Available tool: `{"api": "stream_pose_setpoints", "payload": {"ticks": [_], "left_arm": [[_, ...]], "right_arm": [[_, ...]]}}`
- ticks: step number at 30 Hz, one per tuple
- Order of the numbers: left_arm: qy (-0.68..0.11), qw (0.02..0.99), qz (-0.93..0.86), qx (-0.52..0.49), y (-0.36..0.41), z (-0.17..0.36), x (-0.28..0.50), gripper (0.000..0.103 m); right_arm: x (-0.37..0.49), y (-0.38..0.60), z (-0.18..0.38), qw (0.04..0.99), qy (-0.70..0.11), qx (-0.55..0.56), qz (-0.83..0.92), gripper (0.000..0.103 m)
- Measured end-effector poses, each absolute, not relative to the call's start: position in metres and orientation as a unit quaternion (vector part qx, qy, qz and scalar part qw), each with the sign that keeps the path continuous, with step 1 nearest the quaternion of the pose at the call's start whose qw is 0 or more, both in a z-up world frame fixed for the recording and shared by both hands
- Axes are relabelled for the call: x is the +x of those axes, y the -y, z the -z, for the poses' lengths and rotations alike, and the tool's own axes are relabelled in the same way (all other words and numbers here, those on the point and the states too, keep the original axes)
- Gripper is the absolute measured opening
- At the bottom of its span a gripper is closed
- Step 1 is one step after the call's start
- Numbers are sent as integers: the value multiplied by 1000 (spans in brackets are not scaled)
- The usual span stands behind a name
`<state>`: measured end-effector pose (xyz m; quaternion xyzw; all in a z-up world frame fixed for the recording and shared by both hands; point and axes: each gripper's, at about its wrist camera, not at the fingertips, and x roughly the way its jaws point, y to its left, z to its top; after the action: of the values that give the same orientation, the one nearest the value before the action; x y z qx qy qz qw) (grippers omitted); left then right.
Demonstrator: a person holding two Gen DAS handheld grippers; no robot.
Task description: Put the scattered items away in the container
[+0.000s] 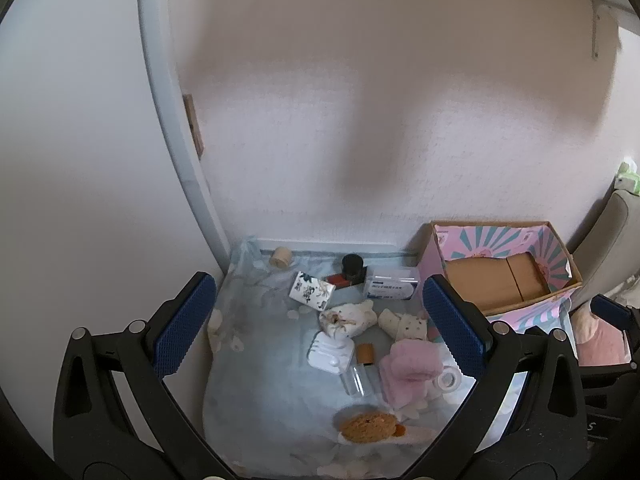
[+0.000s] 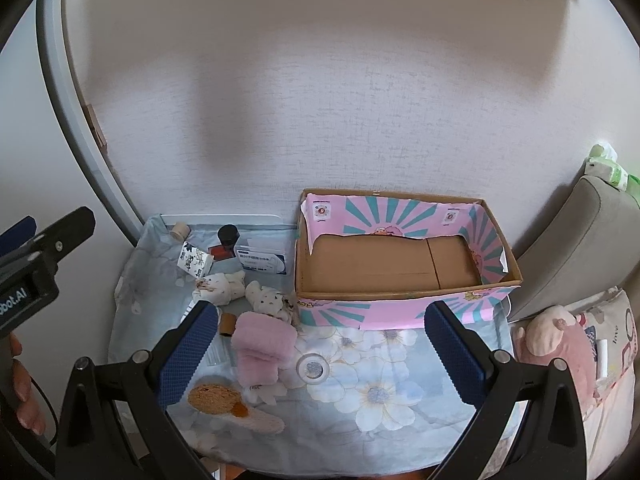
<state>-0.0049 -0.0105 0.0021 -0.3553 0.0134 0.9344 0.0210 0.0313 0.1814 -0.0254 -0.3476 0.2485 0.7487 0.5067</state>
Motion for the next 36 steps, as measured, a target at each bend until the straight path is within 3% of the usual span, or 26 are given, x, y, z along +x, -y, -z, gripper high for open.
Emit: {"api": "stream_pose_setpoints", "payload": {"ticks": [36], "left_arm": [[-13, 24, -938, -344, 12, -8, 11, 103]], "right_arm": [[53, -178, 20, 516, -253, -323, -752, 103]]}}
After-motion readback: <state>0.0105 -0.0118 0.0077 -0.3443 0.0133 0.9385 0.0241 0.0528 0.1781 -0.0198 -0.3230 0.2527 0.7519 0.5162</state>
